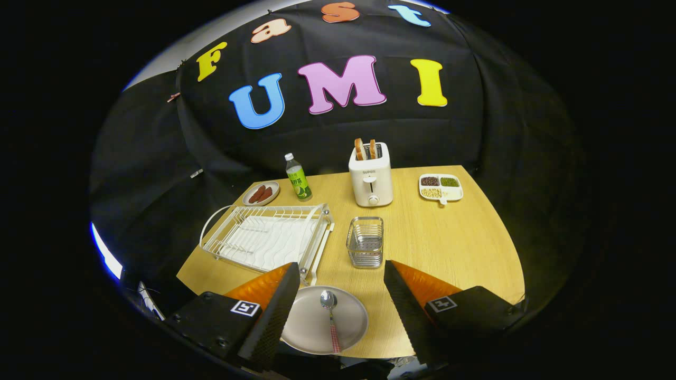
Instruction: Take the plate from the dish rack, then take the spoon from the basket and place it into the plate.
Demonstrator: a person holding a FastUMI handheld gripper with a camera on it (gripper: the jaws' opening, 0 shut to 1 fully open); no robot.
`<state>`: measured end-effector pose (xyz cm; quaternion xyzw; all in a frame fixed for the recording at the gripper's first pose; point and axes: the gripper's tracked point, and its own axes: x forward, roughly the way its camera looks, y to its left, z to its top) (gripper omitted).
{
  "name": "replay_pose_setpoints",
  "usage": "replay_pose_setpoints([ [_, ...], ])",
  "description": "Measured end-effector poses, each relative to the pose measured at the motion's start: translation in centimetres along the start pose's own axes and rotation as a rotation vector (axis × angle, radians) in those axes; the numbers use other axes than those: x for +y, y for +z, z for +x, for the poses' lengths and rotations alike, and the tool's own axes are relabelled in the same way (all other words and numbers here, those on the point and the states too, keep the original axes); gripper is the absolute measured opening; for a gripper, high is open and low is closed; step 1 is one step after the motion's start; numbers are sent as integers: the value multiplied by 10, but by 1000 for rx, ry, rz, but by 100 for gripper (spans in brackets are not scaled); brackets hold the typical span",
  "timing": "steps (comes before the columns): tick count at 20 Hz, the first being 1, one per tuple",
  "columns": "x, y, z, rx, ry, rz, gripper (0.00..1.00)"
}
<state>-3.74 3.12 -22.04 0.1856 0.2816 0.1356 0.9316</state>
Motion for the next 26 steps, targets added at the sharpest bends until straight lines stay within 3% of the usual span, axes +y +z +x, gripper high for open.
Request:
replay_pose_setpoints([
  [10, 38, 105, -37, -208, 23, -164, 99],
  [18, 58, 136, -55, -293, 52, -177, 99],
  [26, 55, 139, -61, -308, 46, -158, 99],
])
